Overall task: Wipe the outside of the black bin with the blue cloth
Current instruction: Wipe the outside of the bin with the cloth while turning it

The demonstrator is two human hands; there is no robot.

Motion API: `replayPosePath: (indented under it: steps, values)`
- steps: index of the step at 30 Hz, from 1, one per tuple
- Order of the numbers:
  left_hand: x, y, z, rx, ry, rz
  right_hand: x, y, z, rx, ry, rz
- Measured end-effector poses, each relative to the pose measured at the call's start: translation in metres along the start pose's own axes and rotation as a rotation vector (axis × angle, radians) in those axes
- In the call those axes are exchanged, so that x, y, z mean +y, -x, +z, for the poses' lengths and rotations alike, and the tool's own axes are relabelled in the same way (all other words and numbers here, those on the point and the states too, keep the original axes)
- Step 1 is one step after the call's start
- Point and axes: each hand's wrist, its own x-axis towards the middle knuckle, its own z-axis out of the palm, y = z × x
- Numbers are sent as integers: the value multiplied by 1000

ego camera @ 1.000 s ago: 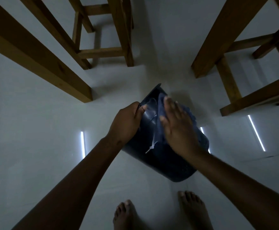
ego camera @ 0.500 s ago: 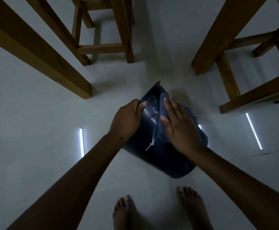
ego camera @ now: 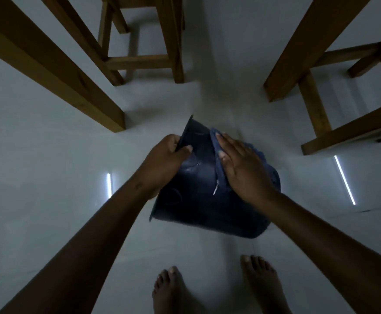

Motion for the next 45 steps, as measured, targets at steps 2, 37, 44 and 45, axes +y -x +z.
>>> replayPosePath:
  steps: [2, 37, 44, 45]
  values:
    - [-9, 5, 0, 22, -84, 58, 8, -13, -3, -50, -64, 43]
    - [-31, -11, 11, 215, -263, 211, -35, 71, 26, -40, 299, -73]
    - [-30, 3, 7, 99, -146, 208, -24, 22, 7, 30, 97, 53]
    - [-37, 11, 7, 86, -132, 187, -19, 20, 6, 31, 97, 53]
